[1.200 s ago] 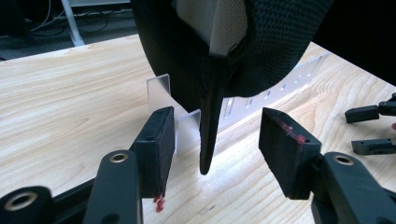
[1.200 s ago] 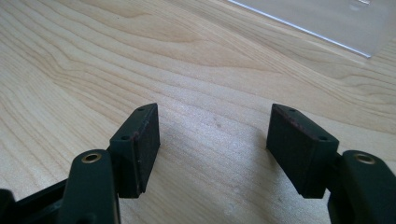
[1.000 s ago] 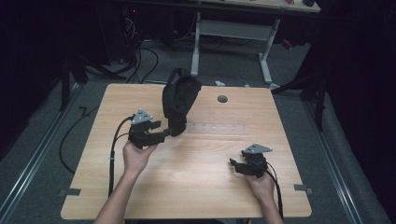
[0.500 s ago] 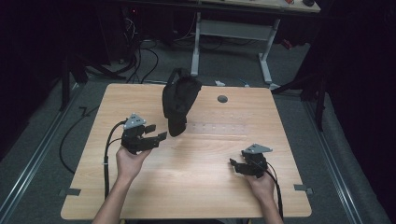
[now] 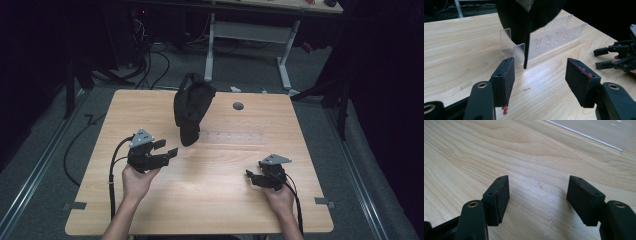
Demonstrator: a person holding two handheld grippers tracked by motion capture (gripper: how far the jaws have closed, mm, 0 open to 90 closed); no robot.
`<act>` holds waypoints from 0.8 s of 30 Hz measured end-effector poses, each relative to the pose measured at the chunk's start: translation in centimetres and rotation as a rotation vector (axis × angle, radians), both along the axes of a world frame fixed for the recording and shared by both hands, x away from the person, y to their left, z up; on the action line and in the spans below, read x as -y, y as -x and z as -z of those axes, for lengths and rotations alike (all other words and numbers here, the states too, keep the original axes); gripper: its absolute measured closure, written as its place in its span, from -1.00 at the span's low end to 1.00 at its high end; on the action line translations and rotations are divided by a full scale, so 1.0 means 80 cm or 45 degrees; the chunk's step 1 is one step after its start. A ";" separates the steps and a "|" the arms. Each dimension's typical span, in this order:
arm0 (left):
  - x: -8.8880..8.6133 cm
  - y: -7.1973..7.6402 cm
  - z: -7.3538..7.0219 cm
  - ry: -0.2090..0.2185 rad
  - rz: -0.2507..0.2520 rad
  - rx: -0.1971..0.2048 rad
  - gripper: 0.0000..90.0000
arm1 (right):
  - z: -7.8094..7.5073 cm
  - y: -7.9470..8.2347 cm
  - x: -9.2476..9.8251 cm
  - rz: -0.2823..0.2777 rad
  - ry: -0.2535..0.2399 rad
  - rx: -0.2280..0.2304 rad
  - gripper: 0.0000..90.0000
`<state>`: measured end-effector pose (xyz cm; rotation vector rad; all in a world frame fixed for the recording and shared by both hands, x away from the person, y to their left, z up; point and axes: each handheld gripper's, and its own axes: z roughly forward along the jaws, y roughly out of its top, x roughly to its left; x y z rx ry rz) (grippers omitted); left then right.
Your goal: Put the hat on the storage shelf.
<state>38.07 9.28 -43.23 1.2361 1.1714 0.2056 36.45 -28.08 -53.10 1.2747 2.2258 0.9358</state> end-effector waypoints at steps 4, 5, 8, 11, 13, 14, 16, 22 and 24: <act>0.001 0.007 0.003 0.002 0.017 -0.008 -0.10 | 0.000 0.000 0.000 0.003 -0.002 -0.003 -0.23; 0.001 0.009 0.004 0.010 0.018 -0.010 -0.10 | 0.000 0.000 0.000 0.003 -0.002 -0.003 -0.23; 0.000 0.012 0.007 0.014 0.020 -0.016 -0.10 | 0.000 0.000 0.000 0.002 -0.002 -0.001 -0.23; -0.002 0.014 0.011 0.011 0.015 -0.026 -0.10 | 0.000 0.000 0.000 0.002 -0.002 -0.001 -0.23; -0.004 0.016 0.013 0.016 0.009 -0.033 -0.10 | 0.000 0.000 0.000 0.003 -0.003 -0.001 -0.23; -0.005 0.016 0.015 0.016 0.007 -0.036 -0.10 | 0.000 0.000 0.000 0.002 -0.001 -0.003 -0.23; -0.006 0.017 0.017 0.018 0.003 -0.041 -0.10 | 0.000 0.000 0.000 0.003 -0.002 -0.002 -0.23; -0.010 0.020 0.023 0.015 -0.008 -0.054 -0.11 | 0.000 0.000 0.000 0.003 -0.003 -0.002 -0.23; -0.011 0.020 0.026 0.021 -0.015 -0.060 -0.11 | 0.000 0.000 0.000 0.004 -0.002 -0.002 -0.23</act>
